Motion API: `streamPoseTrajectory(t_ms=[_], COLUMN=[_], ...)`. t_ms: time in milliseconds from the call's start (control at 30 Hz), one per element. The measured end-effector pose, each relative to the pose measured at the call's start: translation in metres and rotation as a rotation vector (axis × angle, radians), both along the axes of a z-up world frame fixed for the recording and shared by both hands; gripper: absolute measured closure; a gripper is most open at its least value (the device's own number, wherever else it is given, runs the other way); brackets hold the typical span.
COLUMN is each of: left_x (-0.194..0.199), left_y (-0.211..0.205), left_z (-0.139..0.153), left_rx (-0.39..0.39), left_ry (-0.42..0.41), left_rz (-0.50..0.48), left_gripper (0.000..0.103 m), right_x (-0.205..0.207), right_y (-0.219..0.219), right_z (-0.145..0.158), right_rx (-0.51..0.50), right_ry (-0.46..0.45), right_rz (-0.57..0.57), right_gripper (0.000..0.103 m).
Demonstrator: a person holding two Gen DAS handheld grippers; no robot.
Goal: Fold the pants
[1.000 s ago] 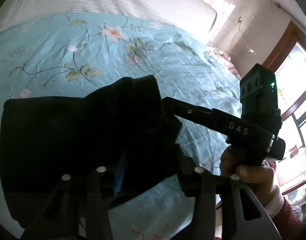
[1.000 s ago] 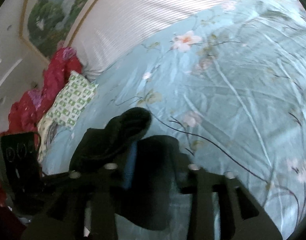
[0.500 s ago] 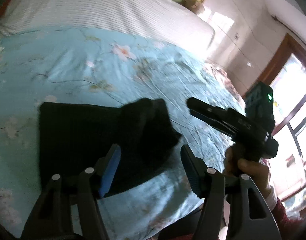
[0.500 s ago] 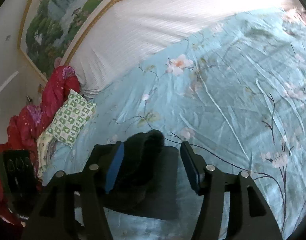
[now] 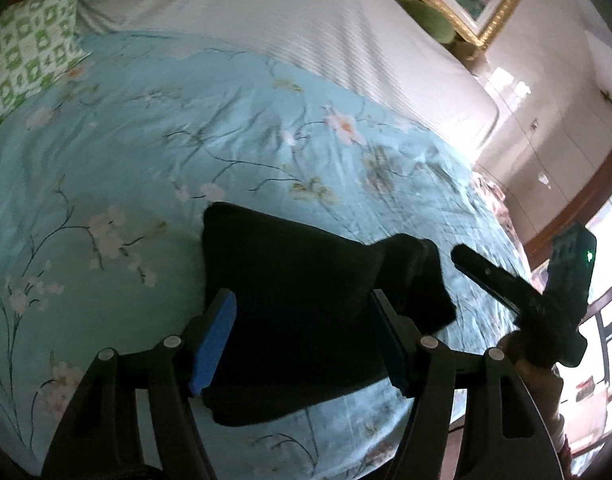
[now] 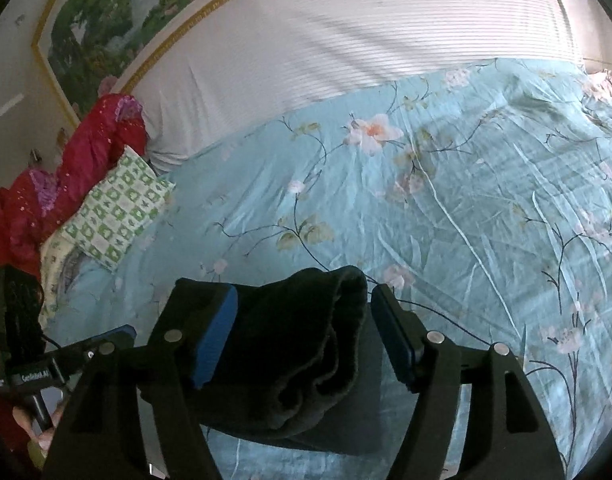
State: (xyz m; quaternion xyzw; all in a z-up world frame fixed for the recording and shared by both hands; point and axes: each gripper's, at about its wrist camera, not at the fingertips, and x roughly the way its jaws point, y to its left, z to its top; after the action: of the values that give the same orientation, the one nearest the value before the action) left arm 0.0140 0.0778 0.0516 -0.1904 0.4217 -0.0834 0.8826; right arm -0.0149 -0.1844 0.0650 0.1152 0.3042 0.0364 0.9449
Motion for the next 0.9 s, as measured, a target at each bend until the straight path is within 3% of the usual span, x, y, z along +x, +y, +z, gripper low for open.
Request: streamPoseTrajectory(t_ms=[600, 900], left_x=[0.024, 0.034], left_y=[0.017, 0.014], left_z=[-0.042, -0.062], left_rx=[0.009, 0.005], left_ry=[0.111, 0.146], left_rz=[0.040, 0.026], left_gripper=[0.033, 0.026], right_x=[0.009, -0.003], right_y=[0.006, -0.011], right_z=[-0.037, -0.060], right_rx=[-0.152, -0.212], right_ry=[0.133, 0.189], right_rz=[-0.076, -0.121], right_gripper=[0.031, 0.031])
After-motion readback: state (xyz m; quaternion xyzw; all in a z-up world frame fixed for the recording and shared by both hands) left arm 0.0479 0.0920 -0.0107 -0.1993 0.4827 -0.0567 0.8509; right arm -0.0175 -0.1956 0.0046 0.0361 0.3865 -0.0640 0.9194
